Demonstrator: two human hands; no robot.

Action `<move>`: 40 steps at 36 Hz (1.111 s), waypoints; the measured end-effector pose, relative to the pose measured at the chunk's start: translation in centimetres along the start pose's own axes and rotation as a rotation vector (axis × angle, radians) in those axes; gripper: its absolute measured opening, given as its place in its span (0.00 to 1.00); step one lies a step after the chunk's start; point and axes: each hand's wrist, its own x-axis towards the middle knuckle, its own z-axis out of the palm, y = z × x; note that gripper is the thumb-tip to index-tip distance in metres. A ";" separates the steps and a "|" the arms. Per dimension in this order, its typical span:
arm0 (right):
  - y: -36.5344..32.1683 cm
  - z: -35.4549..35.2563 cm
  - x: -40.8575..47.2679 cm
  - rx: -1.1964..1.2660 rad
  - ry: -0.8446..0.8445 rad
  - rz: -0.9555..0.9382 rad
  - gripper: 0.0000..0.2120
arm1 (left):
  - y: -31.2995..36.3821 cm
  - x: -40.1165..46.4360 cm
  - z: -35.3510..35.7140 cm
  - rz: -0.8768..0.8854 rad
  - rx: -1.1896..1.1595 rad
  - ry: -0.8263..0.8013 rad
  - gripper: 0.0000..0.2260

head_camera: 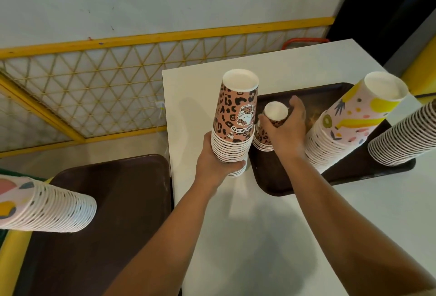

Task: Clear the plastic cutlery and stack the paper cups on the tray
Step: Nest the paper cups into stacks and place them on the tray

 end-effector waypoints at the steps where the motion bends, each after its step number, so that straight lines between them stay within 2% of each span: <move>1: -0.6 -0.3 -0.4 0.010 0.027 -0.052 0.36 | 0.0 -0.1 0.0 0.002 0.002 -0.004 0.41; 4: -3.3 -1.7 -1.6 0.177 0.079 -0.291 0.27 | 0.2 -0.3 0.1 0.006 0.019 0.001 0.40; 7: -6.0 -3.6 -2.5 0.279 -0.077 -0.453 0.24 | 0.5 -0.5 0.3 0.002 0.033 0.012 0.39; 11: -7.5 -4.5 -3.1 0.118 -0.348 -0.463 0.32 | 0.8 -0.8 0.6 0.002 0.030 0.015 0.40; 15: -7.5 -4.5 -3.2 0.057 -0.378 -0.455 0.30 | 1.1 -1.1 0.8 0.024 0.032 0.010 0.40; 31: -9.1 -5.8 -3.1 0.158 -0.137 -0.412 0.24 | 0.8 -1.9 0.8 -0.013 0.063 0.015 0.36; 36: -9.8 -6.4 -2.3 0.316 0.111 -0.432 0.28 | 0.3 -1.7 0.4 -0.021 0.056 0.037 0.36; 40: -9.3 -6.3 -1.4 0.310 0.277 -0.465 0.31 | 0.1 -1.6 0.1 -0.032 0.052 0.051 0.38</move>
